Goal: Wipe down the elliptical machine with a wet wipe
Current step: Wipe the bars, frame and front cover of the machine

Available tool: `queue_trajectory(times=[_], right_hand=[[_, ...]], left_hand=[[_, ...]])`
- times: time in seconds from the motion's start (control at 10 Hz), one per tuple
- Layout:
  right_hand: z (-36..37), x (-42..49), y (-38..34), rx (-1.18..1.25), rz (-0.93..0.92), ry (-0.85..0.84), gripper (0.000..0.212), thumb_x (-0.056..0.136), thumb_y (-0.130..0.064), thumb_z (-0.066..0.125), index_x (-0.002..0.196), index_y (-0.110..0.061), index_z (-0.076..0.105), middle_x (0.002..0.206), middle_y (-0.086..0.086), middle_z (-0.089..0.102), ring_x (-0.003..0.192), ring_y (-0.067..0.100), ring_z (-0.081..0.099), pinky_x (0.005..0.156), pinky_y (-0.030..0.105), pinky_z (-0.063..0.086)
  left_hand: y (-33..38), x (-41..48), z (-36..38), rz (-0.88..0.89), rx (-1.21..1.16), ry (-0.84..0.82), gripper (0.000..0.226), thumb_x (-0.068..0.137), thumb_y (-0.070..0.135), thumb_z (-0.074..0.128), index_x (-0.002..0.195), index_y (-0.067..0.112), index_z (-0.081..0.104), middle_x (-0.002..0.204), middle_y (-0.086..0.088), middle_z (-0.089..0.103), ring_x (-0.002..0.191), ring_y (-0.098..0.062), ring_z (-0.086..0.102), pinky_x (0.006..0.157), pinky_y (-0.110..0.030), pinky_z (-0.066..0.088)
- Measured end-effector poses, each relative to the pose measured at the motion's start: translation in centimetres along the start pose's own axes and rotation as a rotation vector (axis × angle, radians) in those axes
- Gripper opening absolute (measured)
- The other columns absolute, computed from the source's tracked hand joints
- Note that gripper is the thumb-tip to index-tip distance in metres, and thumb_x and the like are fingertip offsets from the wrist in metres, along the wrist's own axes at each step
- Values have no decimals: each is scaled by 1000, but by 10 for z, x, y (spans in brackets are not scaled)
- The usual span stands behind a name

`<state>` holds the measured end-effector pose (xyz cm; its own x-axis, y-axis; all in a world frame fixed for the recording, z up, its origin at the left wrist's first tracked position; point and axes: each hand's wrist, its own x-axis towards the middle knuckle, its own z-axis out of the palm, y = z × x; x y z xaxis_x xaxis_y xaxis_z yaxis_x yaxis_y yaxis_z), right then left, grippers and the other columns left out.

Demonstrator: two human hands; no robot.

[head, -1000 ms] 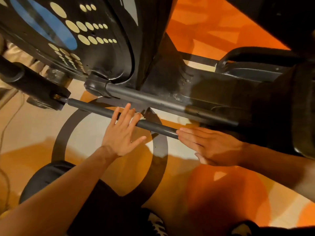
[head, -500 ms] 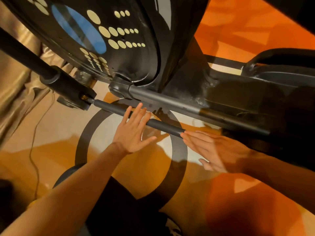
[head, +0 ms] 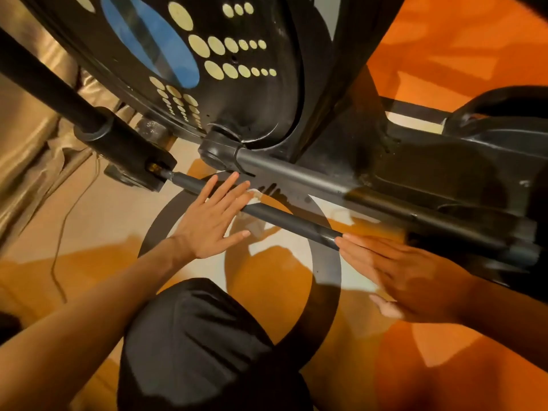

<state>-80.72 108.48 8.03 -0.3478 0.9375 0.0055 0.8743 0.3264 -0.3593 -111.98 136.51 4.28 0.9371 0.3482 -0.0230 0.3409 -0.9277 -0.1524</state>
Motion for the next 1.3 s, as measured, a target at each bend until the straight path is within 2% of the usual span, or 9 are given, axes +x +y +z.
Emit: queue_trajectory(times=[0.2,0.3,0.4,0.6,0.7,0.8,1.0,1.2,1.3], right_hand=[[-6,5,5,-182,-85,-113,85,90,-44,55,160,-5,28,165,13,31,153,25,27,122,37,22],[1,1,9,-234,-88,-75,88,89,-47,57,161,-8,24,168,12,24,155,25,23,122,37,20],[9,-2,14,-240,-124,-63,90,90,-52,57,161,-7,25,169,12,21,157,28,19,122,40,20],[9,-1,14,-278,-132,-32,88,92,-52,55,160,-5,26,167,16,25,156,30,20,119,45,25],[5,2,11,-301,-147,-9,83,91,-49,55,156,0,35,164,21,30,155,33,22,123,43,19],[3,3,9,-316,-154,-20,80,91,-48,54,153,2,39,162,22,32,153,34,24,125,42,14],[2,2,8,-323,-161,-38,80,92,-47,54,154,1,38,164,21,29,154,35,24,124,44,18],[6,2,11,-307,-153,-27,83,90,-48,58,155,0,38,165,21,28,154,35,24,119,47,26],[7,1,11,-282,-145,-26,85,91,-49,57,157,-1,33,166,19,26,155,34,23,119,46,26]], left_hand=[[-8,-9,14,-331,-116,115,88,101,74,13,156,11,40,166,-14,34,161,-31,7,129,-55,-4],[9,-4,13,-193,-157,126,96,98,77,11,158,6,36,165,-16,34,161,-32,8,129,-52,-4],[15,-4,12,-75,-134,127,84,103,70,13,163,11,24,168,-13,30,161,-32,9,129,-50,-6],[-46,-25,18,-346,-47,78,85,104,68,8,158,10,38,161,-18,41,160,-33,11,129,-57,1],[-49,-27,25,-441,-61,100,89,102,72,10,156,7,37,161,-18,40,160,-32,9,129,-57,1],[-25,-17,24,-399,-145,158,99,97,79,12,153,1,39,159,-20,39,161,-33,9,130,-53,-1],[2,-8,26,-203,-178,188,94,99,76,15,152,3,43,156,-20,43,160,-34,14,129,-56,2],[-58,-31,31,-504,-108,127,90,100,75,13,153,8,39,158,-18,40,160,-33,11,126,-64,7],[-43,-21,28,-529,-153,147,100,96,81,12,151,2,40,158,-21,39,159,-37,12,129,-59,5]])
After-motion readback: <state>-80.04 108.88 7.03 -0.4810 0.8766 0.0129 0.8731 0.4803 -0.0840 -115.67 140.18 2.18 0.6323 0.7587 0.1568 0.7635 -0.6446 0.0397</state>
